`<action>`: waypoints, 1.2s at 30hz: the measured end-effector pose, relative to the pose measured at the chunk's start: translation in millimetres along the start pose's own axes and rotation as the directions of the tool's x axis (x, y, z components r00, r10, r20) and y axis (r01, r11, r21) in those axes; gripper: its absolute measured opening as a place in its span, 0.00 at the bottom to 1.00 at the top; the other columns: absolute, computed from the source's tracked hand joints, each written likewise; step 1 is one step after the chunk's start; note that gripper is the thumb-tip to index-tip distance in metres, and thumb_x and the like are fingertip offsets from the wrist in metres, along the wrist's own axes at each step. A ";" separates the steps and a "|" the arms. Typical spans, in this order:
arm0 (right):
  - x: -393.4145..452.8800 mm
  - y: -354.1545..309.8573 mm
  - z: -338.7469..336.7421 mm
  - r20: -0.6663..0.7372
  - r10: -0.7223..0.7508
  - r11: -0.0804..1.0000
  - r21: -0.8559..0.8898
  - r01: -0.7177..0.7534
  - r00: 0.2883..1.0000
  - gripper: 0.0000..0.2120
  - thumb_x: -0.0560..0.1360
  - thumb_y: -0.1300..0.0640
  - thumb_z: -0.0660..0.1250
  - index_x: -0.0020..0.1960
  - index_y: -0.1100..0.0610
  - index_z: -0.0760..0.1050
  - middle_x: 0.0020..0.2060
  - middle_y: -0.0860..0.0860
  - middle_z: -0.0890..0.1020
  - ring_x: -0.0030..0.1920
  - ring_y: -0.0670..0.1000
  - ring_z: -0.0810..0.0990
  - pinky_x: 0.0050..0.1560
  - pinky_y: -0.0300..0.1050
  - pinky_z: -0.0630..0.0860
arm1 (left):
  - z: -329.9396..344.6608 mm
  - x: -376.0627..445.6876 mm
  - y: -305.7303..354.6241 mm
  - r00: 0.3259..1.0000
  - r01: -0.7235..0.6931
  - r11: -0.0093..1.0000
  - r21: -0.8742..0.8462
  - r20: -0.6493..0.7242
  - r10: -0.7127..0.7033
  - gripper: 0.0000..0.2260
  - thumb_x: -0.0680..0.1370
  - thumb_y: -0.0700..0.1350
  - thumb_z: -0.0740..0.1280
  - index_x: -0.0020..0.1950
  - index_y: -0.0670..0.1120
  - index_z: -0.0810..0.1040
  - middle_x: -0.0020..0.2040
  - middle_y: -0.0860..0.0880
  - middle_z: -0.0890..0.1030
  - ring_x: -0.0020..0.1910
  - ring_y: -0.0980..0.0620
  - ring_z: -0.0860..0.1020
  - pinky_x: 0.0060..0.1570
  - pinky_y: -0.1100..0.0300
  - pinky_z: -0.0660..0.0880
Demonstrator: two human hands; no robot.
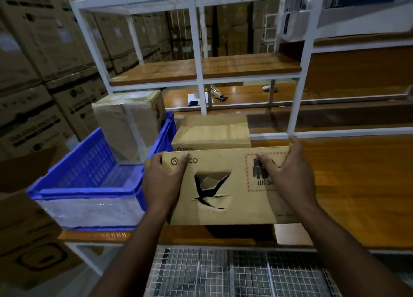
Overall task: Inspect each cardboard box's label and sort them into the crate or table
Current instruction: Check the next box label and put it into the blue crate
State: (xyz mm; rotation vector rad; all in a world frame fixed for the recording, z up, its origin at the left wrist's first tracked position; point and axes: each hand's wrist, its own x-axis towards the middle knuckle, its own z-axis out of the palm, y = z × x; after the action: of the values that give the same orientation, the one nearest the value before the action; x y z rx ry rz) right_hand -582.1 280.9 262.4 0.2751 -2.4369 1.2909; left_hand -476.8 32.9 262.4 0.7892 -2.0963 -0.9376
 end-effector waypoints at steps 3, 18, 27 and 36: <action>12.4 -8.5 9.4 -0.060 -0.016 0.996 -0.093 0.010 0.998 0.43 0.69 0.32 0.67 0.75 0.48 0.54 0.69 0.52 0.70 0.61 0.56 0.77 0.47 0.54 0.82 | 1.2 20.0 -2.7 0.999 -0.036 0.995 0.094 0.001 0.036 0.29 0.69 0.75 0.65 0.59 0.54 0.76 0.54 0.53 0.79 0.50 0.52 0.78 0.45 0.53 0.74; 55.2 -15.5 36.2 0.130 -0.186 0.911 -0.347 0.221 0.974 0.17 0.77 0.46 0.66 0.62 0.54 0.71 0.67 0.55 0.72 0.69 0.56 0.68 0.66 0.55 0.69 | 24.9 56.2 16.5 0.982 -0.126 0.953 0.275 0.168 0.082 0.29 0.78 0.61 0.67 0.74 0.48 0.68 0.68 0.47 0.76 0.65 0.45 0.74 0.54 0.54 0.71; 33.8 -20.5 32.2 0.469 -0.393 0.790 -0.268 0.551 0.791 0.23 0.82 0.47 0.56 0.75 0.51 0.65 0.75 0.48 0.66 0.76 0.46 0.60 0.77 0.46 0.47 | 32.7 42.8 4.8 0.834 -0.506 0.818 0.275 0.397 0.383 0.20 0.85 0.54 0.55 0.76 0.53 0.68 0.78 0.54 0.66 0.78 0.59 0.59 0.79 0.47 0.52; 34.4 -11.1 48.2 0.312 -0.472 0.815 -0.203 0.543 0.825 0.12 0.78 0.51 0.66 0.58 0.53 0.82 0.57 0.49 0.83 0.59 0.47 0.80 0.64 0.42 0.69 | 43.1 18.5 -7.7 0.815 -0.579 0.770 0.269 0.215 0.538 0.20 0.84 0.55 0.54 0.68 0.51 0.78 0.66 0.52 0.80 0.68 0.59 0.74 0.70 0.58 0.66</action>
State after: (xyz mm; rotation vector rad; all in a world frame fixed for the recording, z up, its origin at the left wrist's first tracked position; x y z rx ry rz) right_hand -620.8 234.8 260.1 0.9908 -2.4512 0.6899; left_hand -519.4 31.0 241.4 0.2072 -2.4290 -0.3210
